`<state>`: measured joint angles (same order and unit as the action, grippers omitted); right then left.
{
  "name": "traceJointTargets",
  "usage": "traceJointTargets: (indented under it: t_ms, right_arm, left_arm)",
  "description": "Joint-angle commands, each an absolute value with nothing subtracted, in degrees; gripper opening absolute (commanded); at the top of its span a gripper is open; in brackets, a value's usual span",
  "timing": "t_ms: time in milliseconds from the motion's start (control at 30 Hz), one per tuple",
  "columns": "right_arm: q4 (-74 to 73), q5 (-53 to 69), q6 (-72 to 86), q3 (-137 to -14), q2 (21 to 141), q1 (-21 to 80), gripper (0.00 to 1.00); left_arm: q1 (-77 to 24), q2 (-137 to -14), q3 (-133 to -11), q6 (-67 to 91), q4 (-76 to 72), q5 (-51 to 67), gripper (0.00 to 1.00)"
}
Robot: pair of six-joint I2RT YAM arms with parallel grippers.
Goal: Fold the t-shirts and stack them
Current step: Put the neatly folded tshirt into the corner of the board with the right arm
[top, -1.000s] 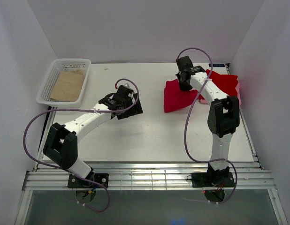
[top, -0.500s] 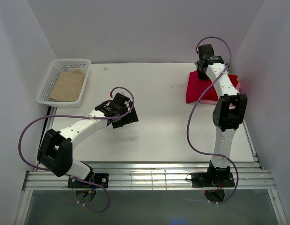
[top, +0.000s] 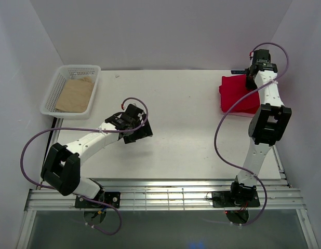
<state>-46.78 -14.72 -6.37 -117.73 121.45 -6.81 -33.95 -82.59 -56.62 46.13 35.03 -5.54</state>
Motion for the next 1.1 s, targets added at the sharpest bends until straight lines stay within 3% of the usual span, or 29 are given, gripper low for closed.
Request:
traceJointTargets:
  t_ms: [0, 367, 400, 467, 500, 533, 567, 767, 1067]
  right_arm:
    - [-45.4, -13.1, -5.8, -120.5, 117.8, -8.9, 0.08]
    - [-44.6, -10.9, -4.7, -118.8, 121.2, -10.4, 0.10]
    - [-44.6, -11.1, -4.7, -118.8, 122.0, -10.4, 0.30]
    - [-44.6, -12.3, -3.5, -119.1, 122.6, -10.5, 0.45]
    - [-44.7, -12.9, -3.3, -119.2, 122.3, -10.4, 0.62]
    - [-44.6, -14.1, -3.0, -119.4, 121.9, -10.5, 0.99]
    - [-44.6, -14.6, -2.8, -119.4, 120.3, -10.4, 0.90]
    - [-42.5, -14.9, -2.6, -116.2, 108.6, -9.7, 0.90]
    - [-41.5, -13.5, -0.3, -99.0, 88.5, -4.6, 0.90]
  left_arm:
    - [-33.7, -79.1, -55.8, 46.7, 35.5, -5.8, 0.97]
    - [-33.7, -78.3, -56.3, 47.1, 36.6, -5.8, 0.96]
    - [-33.7, -78.1, -56.3, 47.2, 36.6, -5.8, 0.96]
    - [-33.7, -77.4, -56.1, 47.2, 36.7, -6.1, 0.97]
    - [-33.7, -77.2, -56.1, 47.2, 36.7, -6.2, 0.98]
    - [-33.7, -76.6, -56.2, 47.0, 36.7, -6.4, 0.98]
    - [-33.7, -76.3, -56.5, 46.4, 36.7, -7.1, 0.98]
    - [-33.7, -76.2, -59.1, 43.8, 36.7, -9.2, 0.98]
    - [-33.7, -77.1, -69.1, 37.5, 38.0, -12.3, 0.98]
